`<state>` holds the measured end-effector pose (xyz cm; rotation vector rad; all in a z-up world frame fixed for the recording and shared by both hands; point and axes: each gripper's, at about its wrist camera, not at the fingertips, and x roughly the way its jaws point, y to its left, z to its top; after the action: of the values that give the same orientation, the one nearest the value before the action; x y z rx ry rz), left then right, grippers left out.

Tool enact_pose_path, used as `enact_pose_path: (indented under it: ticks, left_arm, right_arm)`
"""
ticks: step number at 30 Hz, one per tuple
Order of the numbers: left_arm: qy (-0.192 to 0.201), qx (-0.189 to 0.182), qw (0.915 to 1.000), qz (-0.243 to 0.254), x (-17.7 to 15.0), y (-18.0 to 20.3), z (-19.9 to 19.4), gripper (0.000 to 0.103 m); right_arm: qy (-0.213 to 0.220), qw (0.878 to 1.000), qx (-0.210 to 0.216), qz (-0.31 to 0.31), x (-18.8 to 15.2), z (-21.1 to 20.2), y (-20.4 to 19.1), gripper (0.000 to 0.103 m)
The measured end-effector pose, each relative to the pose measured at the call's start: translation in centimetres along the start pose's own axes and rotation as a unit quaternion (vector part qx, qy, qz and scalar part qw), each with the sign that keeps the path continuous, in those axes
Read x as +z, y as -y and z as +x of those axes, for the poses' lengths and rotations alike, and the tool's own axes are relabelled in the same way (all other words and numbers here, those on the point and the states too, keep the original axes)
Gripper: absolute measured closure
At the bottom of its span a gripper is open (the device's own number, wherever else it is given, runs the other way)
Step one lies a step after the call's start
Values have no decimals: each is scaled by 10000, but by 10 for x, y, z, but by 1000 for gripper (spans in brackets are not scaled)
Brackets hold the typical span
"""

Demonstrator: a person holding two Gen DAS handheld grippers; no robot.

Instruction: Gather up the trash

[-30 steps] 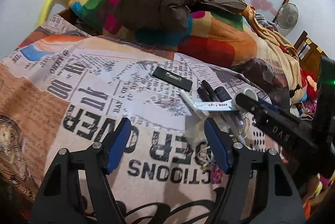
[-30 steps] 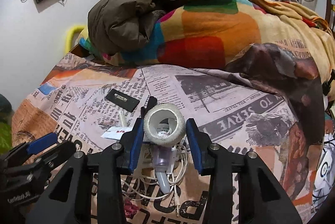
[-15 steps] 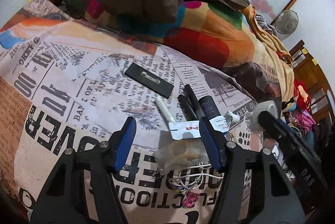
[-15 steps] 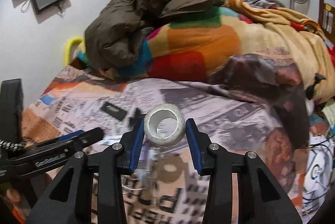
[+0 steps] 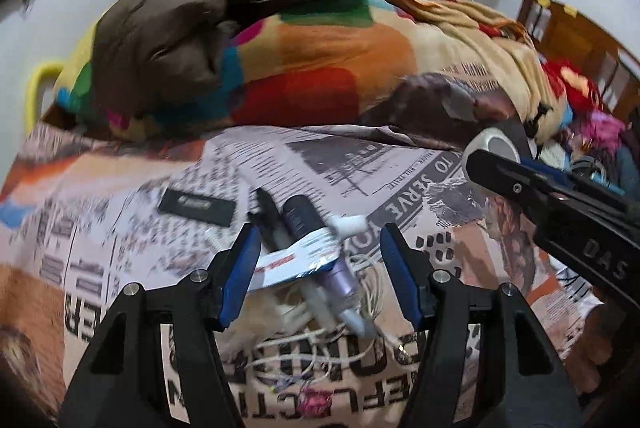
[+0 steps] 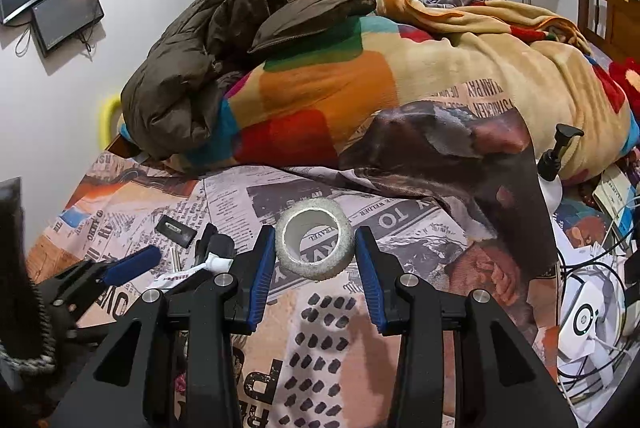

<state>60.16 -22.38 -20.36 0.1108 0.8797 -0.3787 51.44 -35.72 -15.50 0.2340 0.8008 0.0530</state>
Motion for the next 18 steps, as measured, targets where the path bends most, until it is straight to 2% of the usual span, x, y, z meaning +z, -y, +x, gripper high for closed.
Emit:
enact_pose_path:
  ticks: [1,2,3,7,13,14,18]
  left_arm:
    - [-25,37,10000,52,1,3,4,54]
    - [-98,48,9999,102,2,5,10,64]
    - [-142,46,9998,107,3,6,14,68]
    - [-179,19,9998,109,1,11,23,69]
    - [-112,249,9993,273,0,17,27,71]
    - [-103,271,9992,267,1,18,27,77]
    - [-29,233,9997,35,2,10,19,77]
  right_arm:
    - [-4,10000,39,24,0,0,2,66]
    - [-9,9999,88,54,0,-1,4,66]
    - [-16,9998,148,100,1,-1,5,66]
    - [-14,9997,213,126,1,-2,7,66]
    - [-2,9995,285,135,2,-2,6,66]
    - [0,9995,276,129,2,-2,5,66]
    - [25,9996,287,61,1,-5,0,66]
